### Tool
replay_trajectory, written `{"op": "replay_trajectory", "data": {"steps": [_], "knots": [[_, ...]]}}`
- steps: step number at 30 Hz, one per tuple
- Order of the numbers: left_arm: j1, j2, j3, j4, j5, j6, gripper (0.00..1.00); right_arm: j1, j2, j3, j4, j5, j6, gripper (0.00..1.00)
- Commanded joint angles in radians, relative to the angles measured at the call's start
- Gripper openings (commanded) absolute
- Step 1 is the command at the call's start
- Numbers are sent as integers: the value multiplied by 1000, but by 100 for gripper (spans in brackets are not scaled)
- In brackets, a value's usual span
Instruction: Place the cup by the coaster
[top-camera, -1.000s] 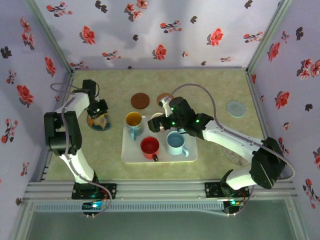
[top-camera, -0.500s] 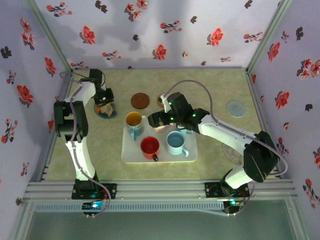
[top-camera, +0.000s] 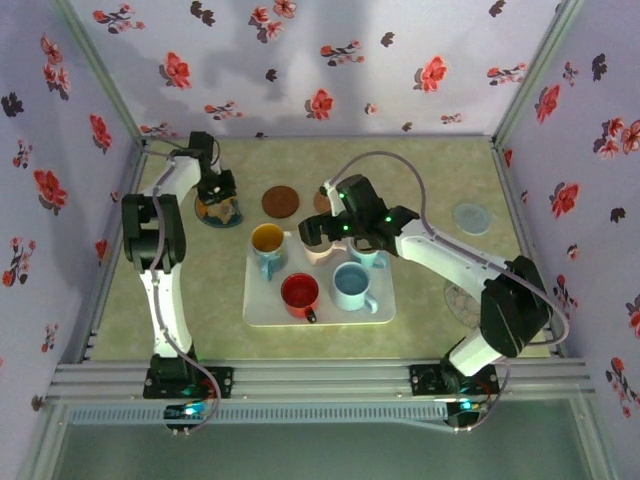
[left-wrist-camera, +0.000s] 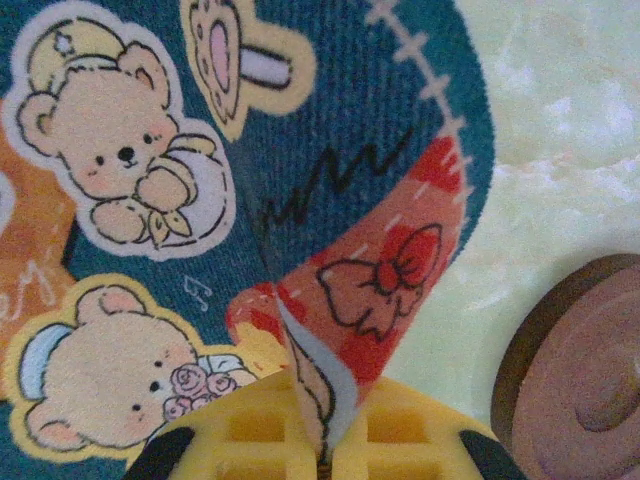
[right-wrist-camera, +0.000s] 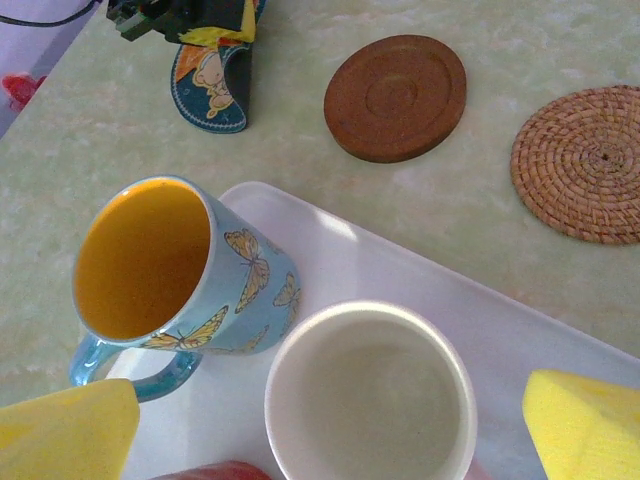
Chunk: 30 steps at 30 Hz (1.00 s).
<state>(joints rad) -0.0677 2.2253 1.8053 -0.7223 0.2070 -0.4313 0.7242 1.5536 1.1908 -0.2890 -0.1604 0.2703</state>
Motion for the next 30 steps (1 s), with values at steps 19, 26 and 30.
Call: {"op": "replay_trajectory", "data": {"steps": [19, 26, 30], "knots": [[-1, 181, 170, 32, 88, -42, 53, -9, 102, 211, -229, 64, -20, 100], [6, 204, 204, 67, 96, -98, 67, -10, 101, 233, -268, 73, -10, 100], [6, 179, 197, 113, 122, -122, 77, -9, 92, 237, -259, 81, 5, 100]]}}
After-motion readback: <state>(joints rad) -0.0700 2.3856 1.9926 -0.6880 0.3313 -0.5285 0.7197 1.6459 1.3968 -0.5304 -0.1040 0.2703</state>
